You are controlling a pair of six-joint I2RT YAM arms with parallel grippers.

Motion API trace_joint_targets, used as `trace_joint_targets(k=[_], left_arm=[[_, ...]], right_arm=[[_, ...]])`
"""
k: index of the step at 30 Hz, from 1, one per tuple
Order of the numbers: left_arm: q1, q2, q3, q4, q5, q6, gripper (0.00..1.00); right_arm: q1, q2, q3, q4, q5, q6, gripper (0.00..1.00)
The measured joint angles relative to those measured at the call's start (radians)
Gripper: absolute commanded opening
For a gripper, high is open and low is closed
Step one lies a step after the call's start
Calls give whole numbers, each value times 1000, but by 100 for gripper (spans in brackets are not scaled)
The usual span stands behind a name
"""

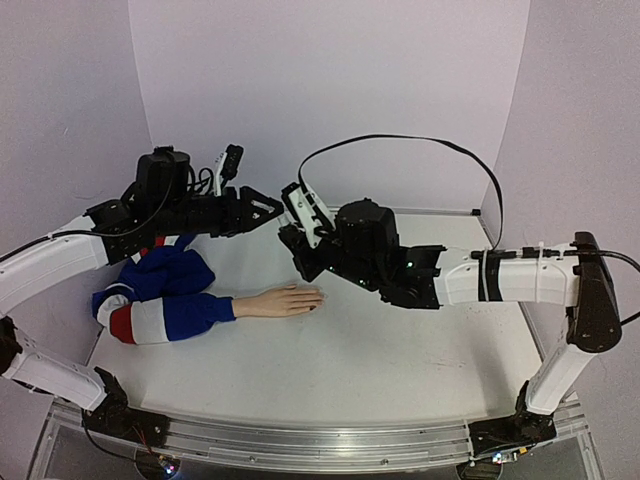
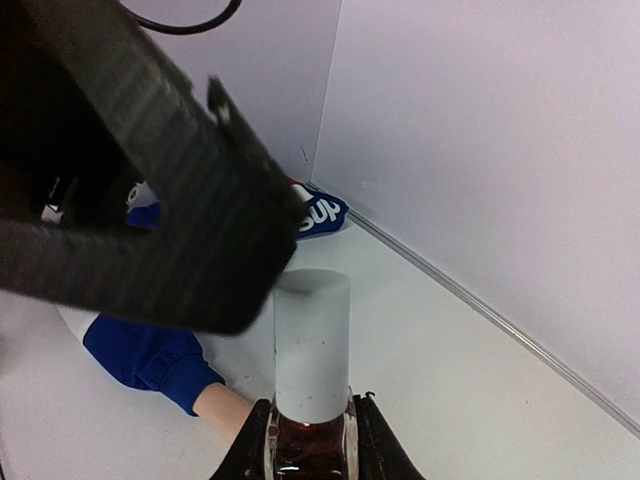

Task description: Paint the nails

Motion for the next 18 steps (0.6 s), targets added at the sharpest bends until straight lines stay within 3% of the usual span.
trace_joint_targets(k=[18], left_arm=[[-51, 46, 2, 3, -50, 36, 23]], right_arm=[[6, 0, 1, 0, -2, -11, 0]])
